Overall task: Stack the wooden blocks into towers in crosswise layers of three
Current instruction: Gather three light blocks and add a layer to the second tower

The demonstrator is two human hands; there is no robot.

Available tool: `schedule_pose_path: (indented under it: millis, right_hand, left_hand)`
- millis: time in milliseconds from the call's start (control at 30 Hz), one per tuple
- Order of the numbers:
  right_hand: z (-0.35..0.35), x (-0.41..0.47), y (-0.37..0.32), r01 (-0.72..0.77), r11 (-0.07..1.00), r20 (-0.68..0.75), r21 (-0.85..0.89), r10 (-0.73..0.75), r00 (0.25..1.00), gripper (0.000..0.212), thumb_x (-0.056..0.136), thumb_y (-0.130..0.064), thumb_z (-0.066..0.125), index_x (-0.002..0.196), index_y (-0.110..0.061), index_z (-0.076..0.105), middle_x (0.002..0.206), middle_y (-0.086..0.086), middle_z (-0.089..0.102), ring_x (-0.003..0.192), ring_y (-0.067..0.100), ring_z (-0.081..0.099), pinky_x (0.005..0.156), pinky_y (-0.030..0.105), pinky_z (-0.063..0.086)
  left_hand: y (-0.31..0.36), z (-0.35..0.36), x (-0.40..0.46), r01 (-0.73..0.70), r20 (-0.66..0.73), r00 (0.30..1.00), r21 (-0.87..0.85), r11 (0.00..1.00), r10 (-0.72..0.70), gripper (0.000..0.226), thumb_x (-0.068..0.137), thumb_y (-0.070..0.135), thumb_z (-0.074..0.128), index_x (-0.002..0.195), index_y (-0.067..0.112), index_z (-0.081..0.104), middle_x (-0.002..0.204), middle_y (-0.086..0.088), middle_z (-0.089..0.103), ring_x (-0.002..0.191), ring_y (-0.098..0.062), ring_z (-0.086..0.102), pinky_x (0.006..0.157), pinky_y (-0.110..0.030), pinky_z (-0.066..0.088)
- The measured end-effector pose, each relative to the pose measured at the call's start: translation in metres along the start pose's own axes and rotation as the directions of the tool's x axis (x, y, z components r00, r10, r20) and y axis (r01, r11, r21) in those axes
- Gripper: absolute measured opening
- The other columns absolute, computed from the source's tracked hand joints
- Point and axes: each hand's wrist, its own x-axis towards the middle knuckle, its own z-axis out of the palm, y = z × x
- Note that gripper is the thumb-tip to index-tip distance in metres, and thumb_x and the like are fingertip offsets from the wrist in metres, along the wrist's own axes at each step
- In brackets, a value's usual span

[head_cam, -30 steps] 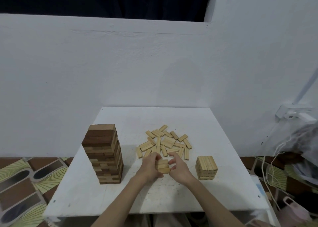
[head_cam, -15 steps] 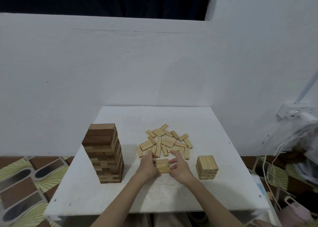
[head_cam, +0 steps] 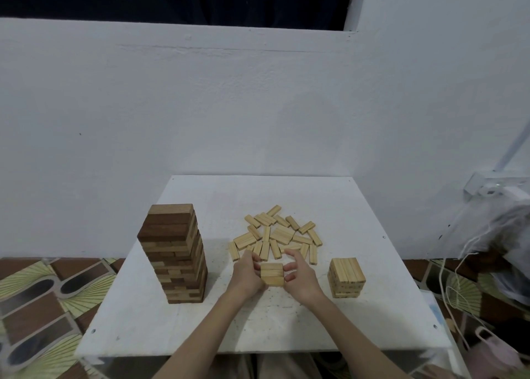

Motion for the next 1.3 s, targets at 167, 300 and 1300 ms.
schedule_pose_path:
  millis: [167,300,1300]
  right_hand:
    - [0.0,0.0,0.001,0.006,1.0,-0.007,-0.003,-0.006,1.0,0.07,0.082,0.008,0.059,0.142,-0.021,0.035,0.094,-0.007,0.05,0.073,0.009,0.053,0.066,0.023,0.049]
    - [0.0,0.0,0.002,-0.002,1.0,-0.007,0.003,0.002,1.0,0.07,0.082,0.009,0.058,0.142,-0.021,0.035,0.094,-0.008,0.05,0.074,0.009,0.053,0.066,0.023,0.049]
    - [-0.02,-0.001,-0.023,0.184,0.957,0.229,-0.226,-0.131,0.965,0.091,0.076,0.005,0.069,0.149,-0.023,0.021,0.133,0.002,0.04,0.107,0.01,0.037,0.073,0.02,0.041]
  left_hand:
    - [0.001,0.0,-0.001,0.022,-0.003,1.0,0.013,1.0,-0.022,0.05,0.065,-0.003,0.075,0.103,0.011,0.045,0.1,-0.008,0.057,0.081,-0.016,0.053,0.063,-0.023,0.049]
    - [-0.001,-0.001,0.0,0.022,-0.006,1.0,0.04,0.999,-0.022,0.052,0.064,-0.002,0.076,0.103,0.012,0.045,0.1,-0.008,0.056,0.082,-0.016,0.052,0.071,-0.027,0.051]
    - [0.003,-0.008,0.009,-0.228,0.16,0.97,0.319,0.92,0.184,0.064,0.063,0.007,0.078,0.115,0.014,0.041,0.119,0.0,0.042,0.107,-0.018,0.045,0.084,-0.027,0.046]
